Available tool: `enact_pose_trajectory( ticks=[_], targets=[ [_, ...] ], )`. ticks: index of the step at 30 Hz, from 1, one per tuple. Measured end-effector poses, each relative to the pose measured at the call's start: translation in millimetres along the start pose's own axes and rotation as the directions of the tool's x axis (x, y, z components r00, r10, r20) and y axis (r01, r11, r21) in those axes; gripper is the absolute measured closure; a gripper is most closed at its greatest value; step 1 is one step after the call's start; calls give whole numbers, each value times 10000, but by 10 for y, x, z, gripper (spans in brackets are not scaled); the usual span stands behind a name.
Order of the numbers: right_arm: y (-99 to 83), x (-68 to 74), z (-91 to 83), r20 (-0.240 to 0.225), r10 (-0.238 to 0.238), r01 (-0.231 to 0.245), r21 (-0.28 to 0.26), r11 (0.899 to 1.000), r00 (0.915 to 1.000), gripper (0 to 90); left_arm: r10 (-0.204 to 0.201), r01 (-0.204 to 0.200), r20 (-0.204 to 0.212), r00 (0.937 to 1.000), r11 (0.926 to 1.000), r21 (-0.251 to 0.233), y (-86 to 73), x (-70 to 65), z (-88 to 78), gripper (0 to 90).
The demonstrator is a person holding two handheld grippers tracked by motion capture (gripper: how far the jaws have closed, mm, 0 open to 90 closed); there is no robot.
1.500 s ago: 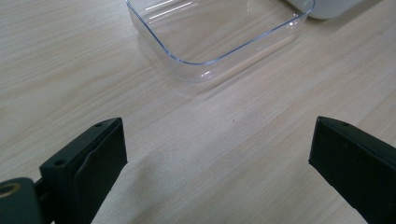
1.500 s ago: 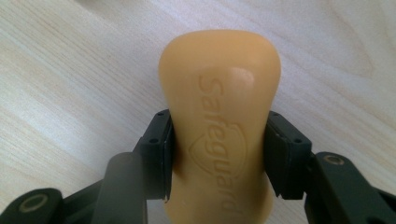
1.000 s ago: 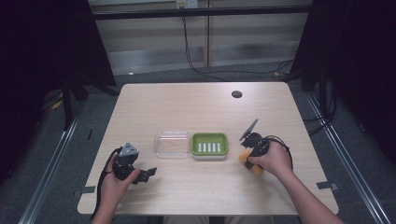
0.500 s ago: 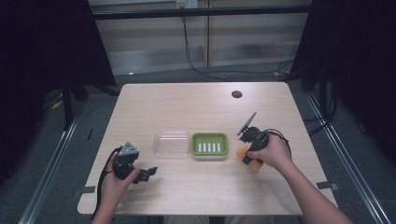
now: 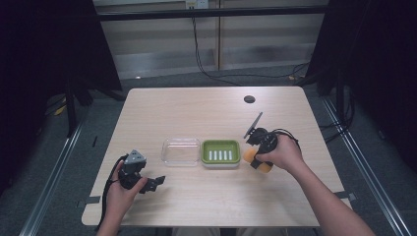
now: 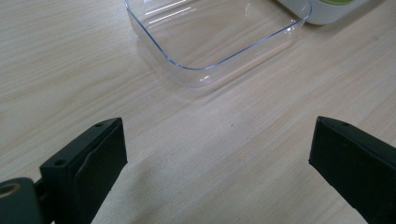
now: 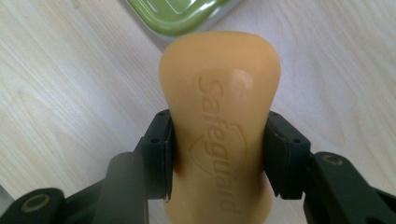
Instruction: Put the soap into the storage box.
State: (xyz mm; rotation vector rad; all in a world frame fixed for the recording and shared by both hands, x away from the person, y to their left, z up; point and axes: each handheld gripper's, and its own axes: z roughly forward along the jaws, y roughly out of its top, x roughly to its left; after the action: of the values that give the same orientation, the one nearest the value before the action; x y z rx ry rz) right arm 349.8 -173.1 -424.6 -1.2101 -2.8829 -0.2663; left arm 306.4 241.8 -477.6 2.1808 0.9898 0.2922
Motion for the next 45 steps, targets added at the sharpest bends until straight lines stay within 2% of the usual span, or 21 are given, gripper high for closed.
enact_pose_trajectory(
  ticks=[4, 12, 13, 17, 18, 27, 30, 37, 39, 40, 45],
  targets=[
    [65, 8, -21, 21, -392, 392, 71, 9992, 9992, 503, -50, 49, 123, 9999, 10000, 31, 0, 2, 1, 39],
    [205, 61, -74, 59, -680, 680, 47, 9977, 9977, 503, -40, 41, 93, 9999, 10000, -43, 0, 11, -13, 40],
    [219, 67, -76, 29, -726, 725, 107, 9973, 9974, 503, -235, 237, 92, 9997, 9995, -203, -2, -1, -5, 40],
    [264, 87, -66, 9, -864, 864, 154, 9961, 9963, 502, -49, 50, 89, 9999, 10000, -70, 0, 6, -18, 39],
    [273, 81, -67, 36, -972, 972, 153, 9951, 9953, 502, -105, 106, 94, 9999, 9999, -119, 0, 1, -16, 40],
    [319, 57, -62, 23, -1083, 1082, 194, 9939, 9941, 503, 33, -33, 68, 10000, 10000, -8, 2, 4, -13, 40],
    [341, 60, -77, 14, -1093, 1092, 95, 9940, 9940, 503, -44, 45, 84, 10000, 10000, -85, 5, -4, -6, 39],
    [416, 85, -91, 83, -1452, 1451, 91, 9894, 9894, 502, -36, 37, 74, 10000, 9999, -121, 7, -9, -8, 39],
    [434, 96, -83, 63, -1425, 1425, 99, 9898, 9898, 503, -49, 51, 96, 9999, 9999, -124, 7, -10, -9, 40],
    [445, 93, -79, 86, -1575, 1574, 122, 9875, 9875, 502, -77, 78, 91, 9999, 9998, -159, 7, -11, -9, 39],
    [489, 119, -56, 101, -1669, 1667, 165, 9859, 9859, 502, -41, 43, 114, 9999, 9999, -141, 8, -12, -8, 39]
  ],
)
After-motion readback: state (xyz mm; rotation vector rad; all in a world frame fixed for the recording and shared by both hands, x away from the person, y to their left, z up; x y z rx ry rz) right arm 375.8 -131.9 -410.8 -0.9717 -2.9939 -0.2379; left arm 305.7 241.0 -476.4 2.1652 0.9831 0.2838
